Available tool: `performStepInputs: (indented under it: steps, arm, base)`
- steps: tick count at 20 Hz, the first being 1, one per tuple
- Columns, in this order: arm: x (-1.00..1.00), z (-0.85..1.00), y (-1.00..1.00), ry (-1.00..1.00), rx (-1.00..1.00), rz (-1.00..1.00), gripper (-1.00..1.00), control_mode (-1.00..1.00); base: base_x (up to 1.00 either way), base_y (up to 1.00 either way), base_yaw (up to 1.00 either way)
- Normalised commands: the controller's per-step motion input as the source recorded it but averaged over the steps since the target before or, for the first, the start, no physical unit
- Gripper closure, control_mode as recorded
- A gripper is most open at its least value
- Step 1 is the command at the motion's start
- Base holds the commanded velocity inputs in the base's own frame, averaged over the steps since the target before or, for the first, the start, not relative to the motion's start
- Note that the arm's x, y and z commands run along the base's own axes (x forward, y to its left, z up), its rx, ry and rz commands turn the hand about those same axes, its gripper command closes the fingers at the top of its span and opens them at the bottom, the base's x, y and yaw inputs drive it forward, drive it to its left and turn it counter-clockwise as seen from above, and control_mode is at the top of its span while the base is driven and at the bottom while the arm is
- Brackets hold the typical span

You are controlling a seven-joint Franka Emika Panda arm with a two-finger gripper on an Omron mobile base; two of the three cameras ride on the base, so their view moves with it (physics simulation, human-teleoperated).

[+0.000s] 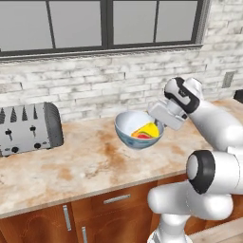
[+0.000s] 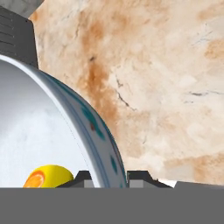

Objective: Place the cup inside the bowl on the dining table and move the bowl to any counter.

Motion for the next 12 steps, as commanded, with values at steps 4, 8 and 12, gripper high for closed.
performStepInputs:
  steps: [4,8,12]
  arm:
    - [0.2,-0.07,0.0,0.02,0.0,0.0,1.0,-1.0]
    - [0.2,-0.11,0.0,0.0,0.0,0.0,1.0,-1.0]
    - [0.21,-0.08,0.0,0.0,0.0,0.0,1.0,-1.0]
  base:
    - [0.0,0.0,0.0]
    - [0.0,0.0,0.0]
    - [0.0,0.0,0.0]
